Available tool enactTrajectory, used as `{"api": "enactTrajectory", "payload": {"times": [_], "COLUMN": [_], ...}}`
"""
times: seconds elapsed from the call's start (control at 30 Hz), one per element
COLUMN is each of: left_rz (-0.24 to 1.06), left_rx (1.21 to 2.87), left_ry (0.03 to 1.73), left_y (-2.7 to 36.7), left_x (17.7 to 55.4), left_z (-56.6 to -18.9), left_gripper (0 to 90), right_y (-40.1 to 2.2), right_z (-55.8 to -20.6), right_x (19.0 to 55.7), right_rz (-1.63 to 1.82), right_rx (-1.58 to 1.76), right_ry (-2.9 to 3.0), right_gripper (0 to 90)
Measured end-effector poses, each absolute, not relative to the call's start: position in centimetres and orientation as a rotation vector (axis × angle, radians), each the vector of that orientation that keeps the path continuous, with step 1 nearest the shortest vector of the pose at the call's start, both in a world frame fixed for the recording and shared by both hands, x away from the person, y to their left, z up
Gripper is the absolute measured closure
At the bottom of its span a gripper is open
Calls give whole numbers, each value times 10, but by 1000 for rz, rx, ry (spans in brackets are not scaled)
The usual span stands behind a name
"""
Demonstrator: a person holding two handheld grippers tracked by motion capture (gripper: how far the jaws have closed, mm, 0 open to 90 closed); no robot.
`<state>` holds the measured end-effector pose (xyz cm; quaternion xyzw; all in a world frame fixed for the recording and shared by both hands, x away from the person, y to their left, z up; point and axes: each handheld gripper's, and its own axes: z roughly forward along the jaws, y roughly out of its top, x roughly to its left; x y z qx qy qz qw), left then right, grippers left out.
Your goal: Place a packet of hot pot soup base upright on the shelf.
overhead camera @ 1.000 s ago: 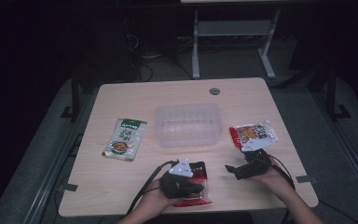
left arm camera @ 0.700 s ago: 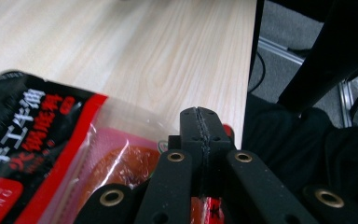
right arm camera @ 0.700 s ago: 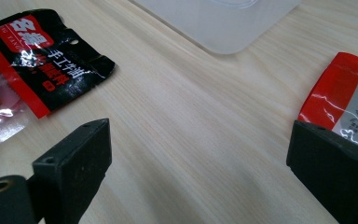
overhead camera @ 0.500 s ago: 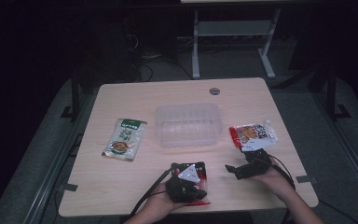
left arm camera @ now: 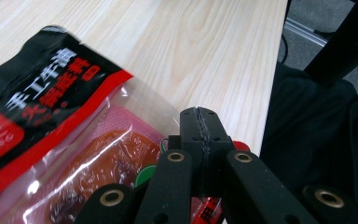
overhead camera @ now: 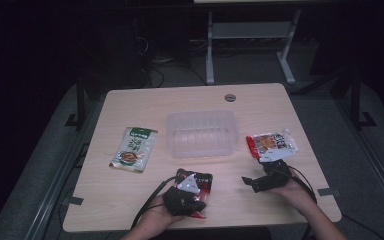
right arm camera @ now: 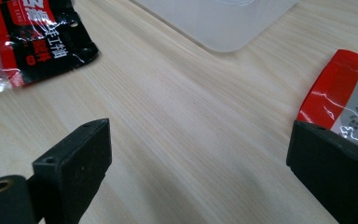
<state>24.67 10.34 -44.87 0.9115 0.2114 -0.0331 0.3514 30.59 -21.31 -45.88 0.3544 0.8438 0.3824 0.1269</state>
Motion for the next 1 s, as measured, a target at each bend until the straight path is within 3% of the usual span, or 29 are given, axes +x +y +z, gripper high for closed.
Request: {"api": "enactTrajectory", "payload": {"times": [1.0], "left_rz": [45], "left_rx": [2391], "left_ry": [716], "left_y": [185], "left_x": [248], "left_z": [-445], "left_gripper": [897], "right_y": [-213], "right_z": [-462], "right_x": [308], "right_rz": [1120], "right_rx": [1056], "right_ry": [2458], "right_gripper": [60]}}
